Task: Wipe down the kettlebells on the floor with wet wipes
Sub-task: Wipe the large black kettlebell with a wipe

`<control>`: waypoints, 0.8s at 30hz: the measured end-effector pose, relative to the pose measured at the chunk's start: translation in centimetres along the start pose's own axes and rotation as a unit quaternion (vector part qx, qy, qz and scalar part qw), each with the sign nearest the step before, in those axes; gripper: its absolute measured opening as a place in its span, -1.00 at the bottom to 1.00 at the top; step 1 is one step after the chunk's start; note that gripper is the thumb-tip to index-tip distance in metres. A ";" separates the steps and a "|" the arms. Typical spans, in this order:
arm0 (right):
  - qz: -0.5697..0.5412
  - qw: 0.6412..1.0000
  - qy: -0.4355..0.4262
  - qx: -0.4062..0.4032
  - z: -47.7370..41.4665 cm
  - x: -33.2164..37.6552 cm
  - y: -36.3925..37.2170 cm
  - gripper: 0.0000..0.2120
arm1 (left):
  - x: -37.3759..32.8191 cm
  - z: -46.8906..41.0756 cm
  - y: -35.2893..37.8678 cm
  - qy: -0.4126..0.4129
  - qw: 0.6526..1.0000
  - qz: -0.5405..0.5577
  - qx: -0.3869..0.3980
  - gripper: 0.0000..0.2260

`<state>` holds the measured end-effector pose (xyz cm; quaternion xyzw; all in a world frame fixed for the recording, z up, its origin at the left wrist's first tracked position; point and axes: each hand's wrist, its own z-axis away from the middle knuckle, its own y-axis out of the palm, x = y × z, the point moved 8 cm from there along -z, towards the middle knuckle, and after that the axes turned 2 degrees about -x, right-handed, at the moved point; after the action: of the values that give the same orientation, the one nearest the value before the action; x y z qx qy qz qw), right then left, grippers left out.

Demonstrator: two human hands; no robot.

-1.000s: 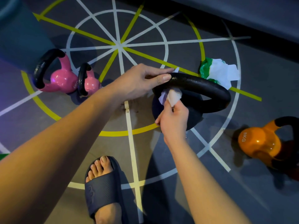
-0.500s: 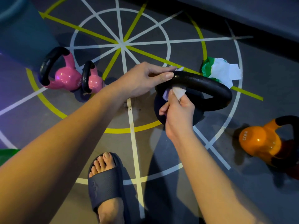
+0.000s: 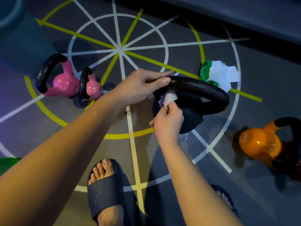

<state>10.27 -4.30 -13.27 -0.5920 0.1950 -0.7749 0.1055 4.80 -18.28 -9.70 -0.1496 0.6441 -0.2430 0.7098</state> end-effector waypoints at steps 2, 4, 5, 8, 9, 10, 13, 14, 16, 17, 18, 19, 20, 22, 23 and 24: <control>0.209 0.972 -0.104 -0.003 -0.3 1.3 -0.5 -0.77 | -0.3 0.2 0.0 -0.002 1.000 0.002 0.000 -0.66; 0.375 0.911 -0.162 0.053 -0.5 1.7 0.1 -0.68 | -0.2 0.5 0.0 -0.008 1.000 -0.003 -0.009 -0.64; 0.414 0.892 -0.165 0.079 -0.5 1.6 0.4 -0.67 | -0.1 0.5 -0.1 -0.009 1.000 -0.011 -0.008 -0.64; 0.349 0.926 -0.126 0.065 -0.8 2.0 -0.3 -0.73 | -0.1 0.4 0.1 -0.007 1.000 0.009 0.001 -0.64; 0.255 0.962 -0.089 0.046 -1.0 1.9 -0.7 -0.73 | -0.2 0.4 0.1 -0.007 1.000 0.024 0.001 -0.65; 0.131 0.990 -0.047 0.036 -1.1 1.6 -0.8 -0.66 | -0.2 0.3 0.2 -0.007 0.999 0.035 0.001 -0.65; -0.271 0.956 0.097 0.052 -0.5 0.2 -0.1 -0.62 | 0.4 0.2 0.2 0.000 0.999 0.034 -0.010 -0.64; -0.372 0.916 0.136 0.064 0.1 0.1 0.2 -0.70 | 0.5 0.1 0.2 0.001 1.000 0.028 -0.011 -0.64; -0.525 0.822 0.202 0.088 1.0 0.3 1.1 -0.79 | 0.7 0.1 0.3 0.001 1.000 0.017 -0.010 -0.64; -0.588 0.768 0.232 0.101 1.5 0.4 1.5 -0.81 | 0.6 0.1 0.3 -0.002 1.000 0.015 -0.010 -0.64; -0.630 0.727 0.251 0.107 1.6 0.5 1.8 -0.84 | 0.6 0.1 0.3 -0.004 1.000 0.015 -0.011 -0.63; -0.639 0.719 0.252 0.106 1.6 0.3 2.0 -0.84 | 0.6 0.1 0.2 -0.004 1.000 0.016 -0.012 -0.63; -0.597 0.761 0.236 0.095 1.3 -0.2 2.0 -0.83 | 0.5 0.1 0.2 -0.004 1.000 0.018 -0.012 -0.64; -0.349 0.926 0.141 0.040 0.4 -1.3 0.8 -0.77 | 0.4 0.2 0.1 -0.003 1.000 0.024 -0.014 -0.64; -0.185 0.980 0.070 0.015 0.1 -1.0 0.2 -0.74 | 0.2 0.3 0.2 -0.002 0.999 0.033 -0.012 -0.64; -0.043 0.999 0.005 -0.004 -0.1 -0.4 -0.3 -0.74 | -0.1 0.4 0.2 -0.001 0.999 0.045 -0.008 -0.65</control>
<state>10.27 -3.85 -13.50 -0.5965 0.1731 -0.7807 0.0682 5.23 -18.08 -9.68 -0.1264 0.6511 -0.2051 0.7197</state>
